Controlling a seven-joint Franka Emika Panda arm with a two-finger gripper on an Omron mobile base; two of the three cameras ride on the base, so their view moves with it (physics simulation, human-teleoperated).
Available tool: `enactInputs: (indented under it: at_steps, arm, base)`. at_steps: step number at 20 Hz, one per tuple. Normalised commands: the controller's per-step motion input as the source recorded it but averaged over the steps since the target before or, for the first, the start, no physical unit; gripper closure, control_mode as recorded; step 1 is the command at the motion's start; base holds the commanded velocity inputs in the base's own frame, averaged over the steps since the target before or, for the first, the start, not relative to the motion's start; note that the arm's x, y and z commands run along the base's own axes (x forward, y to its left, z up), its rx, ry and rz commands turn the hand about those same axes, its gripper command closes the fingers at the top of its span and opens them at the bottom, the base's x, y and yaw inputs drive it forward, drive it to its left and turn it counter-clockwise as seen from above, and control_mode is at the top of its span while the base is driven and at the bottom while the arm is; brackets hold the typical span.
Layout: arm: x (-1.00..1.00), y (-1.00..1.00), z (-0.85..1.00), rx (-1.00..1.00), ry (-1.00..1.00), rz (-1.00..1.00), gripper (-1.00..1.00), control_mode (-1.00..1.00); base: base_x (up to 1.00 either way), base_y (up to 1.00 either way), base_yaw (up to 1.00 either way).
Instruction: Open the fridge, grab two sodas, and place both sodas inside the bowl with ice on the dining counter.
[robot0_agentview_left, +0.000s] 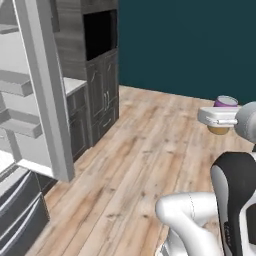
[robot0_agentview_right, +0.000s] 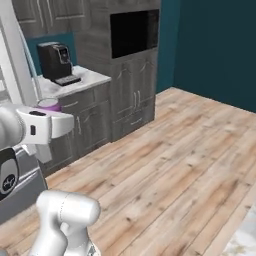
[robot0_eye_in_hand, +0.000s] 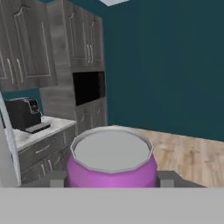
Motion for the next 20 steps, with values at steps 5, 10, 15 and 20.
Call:
enactInputs:
  at_steps: [5, 10, 15, 20]
  arm:
    - [0.00, 0.00, 0.00, 0.00, 0.00, 0.00, 1.00, 1.00]
    - [0.00, 0.00, 0.00, 0.00, 0.00, 0.00, 1.00, 1.00]
    - [0.00, 0.00, 0.00, 0.00, 0.00, 0.00, 1.00, 1.00]
    - [0.00, 0.00, 0.00, 0.00, 0.00, 0.00, 1.00, 1.00]
  base:
    - [0.49, 0.00, -0.52]
    - [0.73, 0.00, -0.43]
    - [0.92, 0.00, -0.37]
    - [0.99, 0.13, -0.35]
